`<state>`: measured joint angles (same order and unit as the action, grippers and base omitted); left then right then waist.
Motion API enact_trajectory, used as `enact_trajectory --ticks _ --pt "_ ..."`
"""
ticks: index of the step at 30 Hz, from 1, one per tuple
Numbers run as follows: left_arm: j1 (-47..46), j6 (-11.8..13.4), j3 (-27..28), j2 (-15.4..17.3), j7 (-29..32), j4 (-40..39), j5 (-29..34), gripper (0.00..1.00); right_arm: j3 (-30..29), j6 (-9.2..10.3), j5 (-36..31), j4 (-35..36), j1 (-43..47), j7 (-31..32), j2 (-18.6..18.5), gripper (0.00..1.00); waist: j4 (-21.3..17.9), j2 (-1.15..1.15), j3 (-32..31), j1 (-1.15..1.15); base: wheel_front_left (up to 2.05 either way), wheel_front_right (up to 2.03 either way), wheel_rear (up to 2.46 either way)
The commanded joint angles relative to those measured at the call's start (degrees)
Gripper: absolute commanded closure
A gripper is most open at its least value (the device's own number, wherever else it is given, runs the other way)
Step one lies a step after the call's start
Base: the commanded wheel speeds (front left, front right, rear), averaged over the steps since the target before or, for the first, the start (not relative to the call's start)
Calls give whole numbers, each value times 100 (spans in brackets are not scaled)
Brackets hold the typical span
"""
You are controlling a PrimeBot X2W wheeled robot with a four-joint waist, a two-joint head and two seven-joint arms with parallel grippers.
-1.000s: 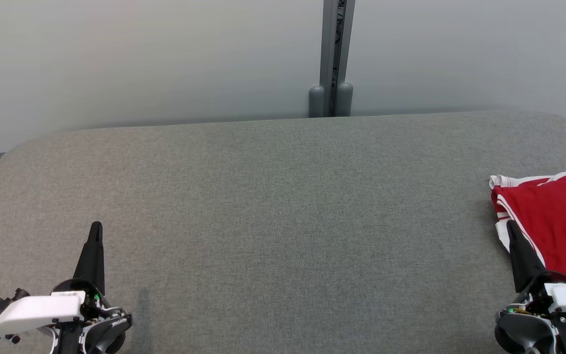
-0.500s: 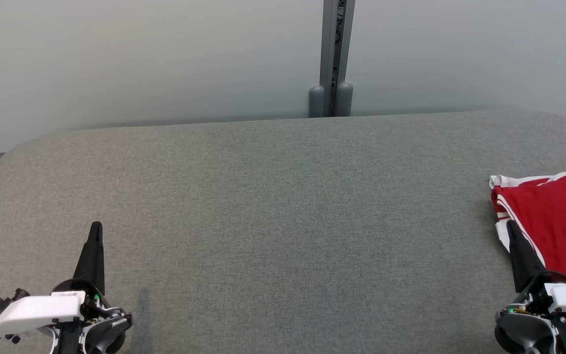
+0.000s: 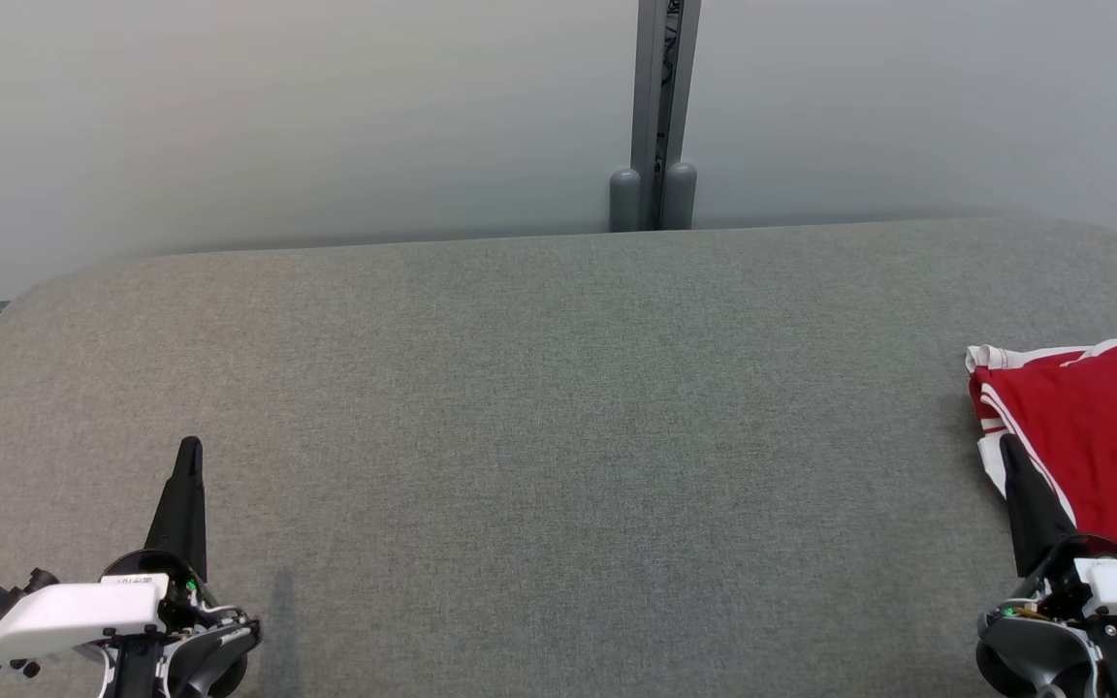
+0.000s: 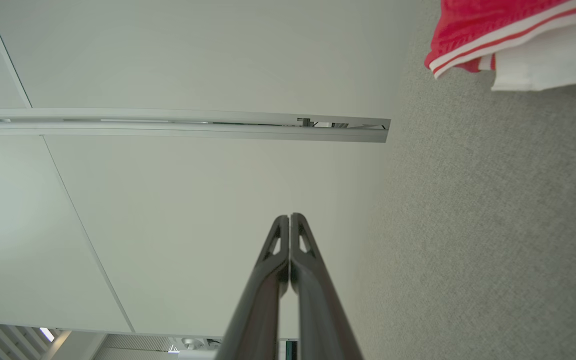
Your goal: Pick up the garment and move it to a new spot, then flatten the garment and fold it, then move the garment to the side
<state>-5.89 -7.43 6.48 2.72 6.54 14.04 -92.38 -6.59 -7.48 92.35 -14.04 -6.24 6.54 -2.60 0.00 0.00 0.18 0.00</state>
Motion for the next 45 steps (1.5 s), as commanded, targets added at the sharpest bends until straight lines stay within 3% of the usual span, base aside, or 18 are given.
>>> enact_trajectory --ticks 1,45 --pt "-68 -24 22 30 19 -16 -8 100 -3 -2 15 23 8 18 -53 100 0 0 0 0 0 0 0" --pt "-68 -24 21 30 18 -17 -8 100 -4 -2 15 22 8 18 -53 100 0 0 0 0 0 0 0"
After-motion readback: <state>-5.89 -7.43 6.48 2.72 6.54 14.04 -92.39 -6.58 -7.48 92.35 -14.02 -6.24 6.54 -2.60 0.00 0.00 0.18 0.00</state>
